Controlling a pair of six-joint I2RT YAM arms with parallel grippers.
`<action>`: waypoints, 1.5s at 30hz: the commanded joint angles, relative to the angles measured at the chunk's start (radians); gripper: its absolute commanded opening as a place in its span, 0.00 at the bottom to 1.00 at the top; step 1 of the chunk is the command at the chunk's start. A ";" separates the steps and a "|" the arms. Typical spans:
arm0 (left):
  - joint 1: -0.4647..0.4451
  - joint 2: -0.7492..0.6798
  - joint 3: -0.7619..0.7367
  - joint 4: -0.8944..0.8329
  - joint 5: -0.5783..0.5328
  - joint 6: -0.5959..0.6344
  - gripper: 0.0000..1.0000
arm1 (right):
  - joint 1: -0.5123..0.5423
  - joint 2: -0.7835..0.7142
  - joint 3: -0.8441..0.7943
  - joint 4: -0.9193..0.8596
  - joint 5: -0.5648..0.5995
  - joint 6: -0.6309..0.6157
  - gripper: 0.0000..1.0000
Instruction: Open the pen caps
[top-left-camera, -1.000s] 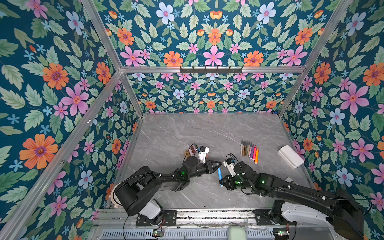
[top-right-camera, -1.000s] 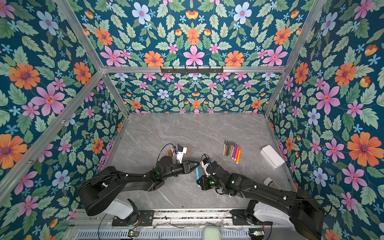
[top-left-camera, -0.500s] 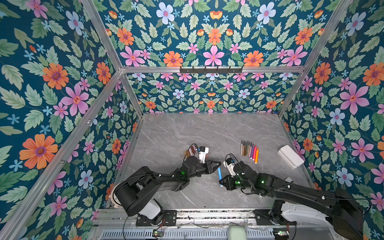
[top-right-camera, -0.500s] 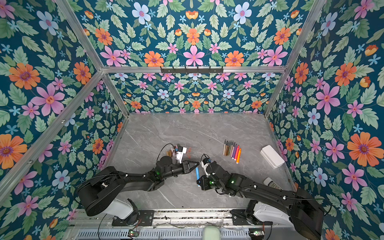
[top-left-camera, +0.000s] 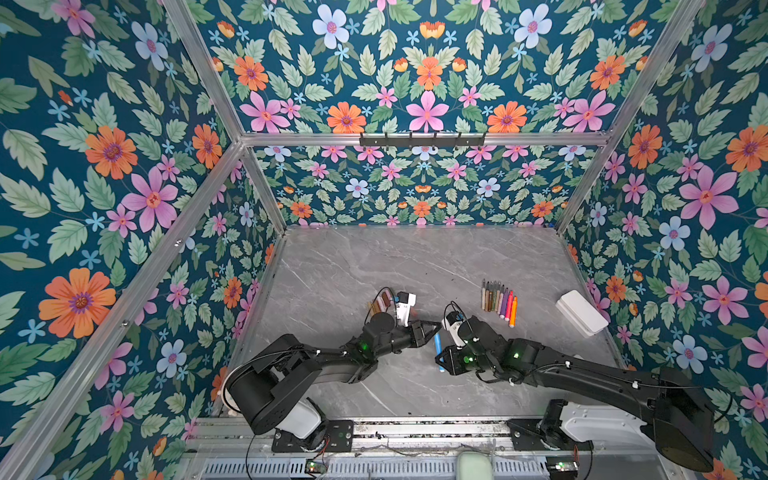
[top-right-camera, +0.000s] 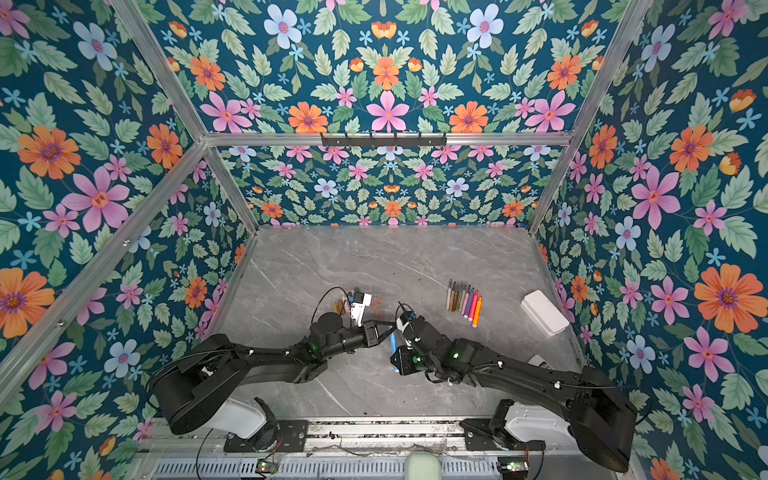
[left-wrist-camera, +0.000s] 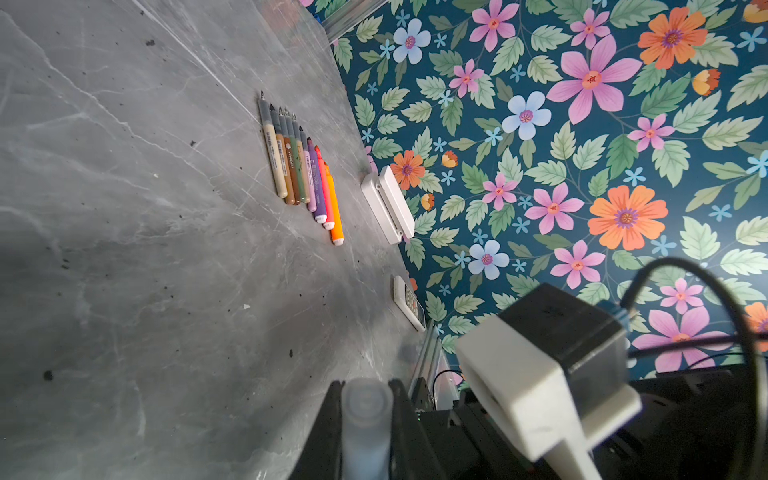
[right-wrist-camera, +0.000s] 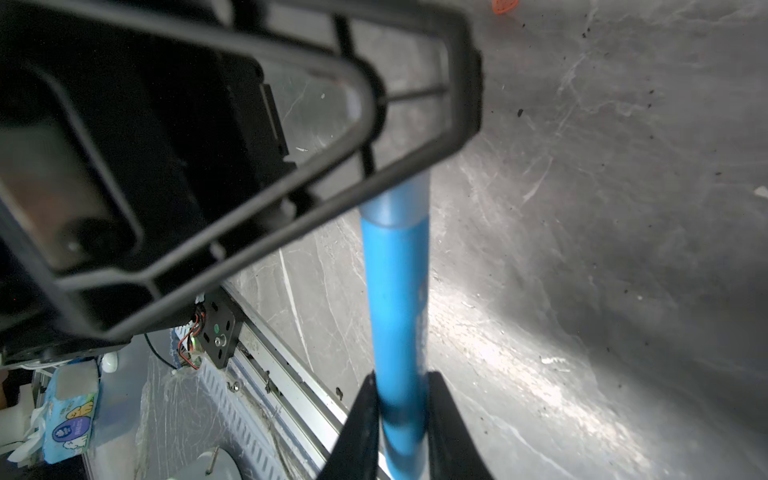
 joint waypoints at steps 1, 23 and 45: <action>0.000 -0.008 -0.001 0.028 0.013 0.007 0.17 | 0.001 0.014 0.006 0.036 -0.012 -0.008 0.29; 0.013 -0.107 0.081 -0.279 0.006 0.119 0.43 | 0.001 -0.019 0.003 -0.058 0.046 -0.038 0.00; 0.012 -0.047 0.101 -0.243 0.051 0.082 0.40 | 0.001 0.011 0.009 -0.009 -0.030 -0.061 0.00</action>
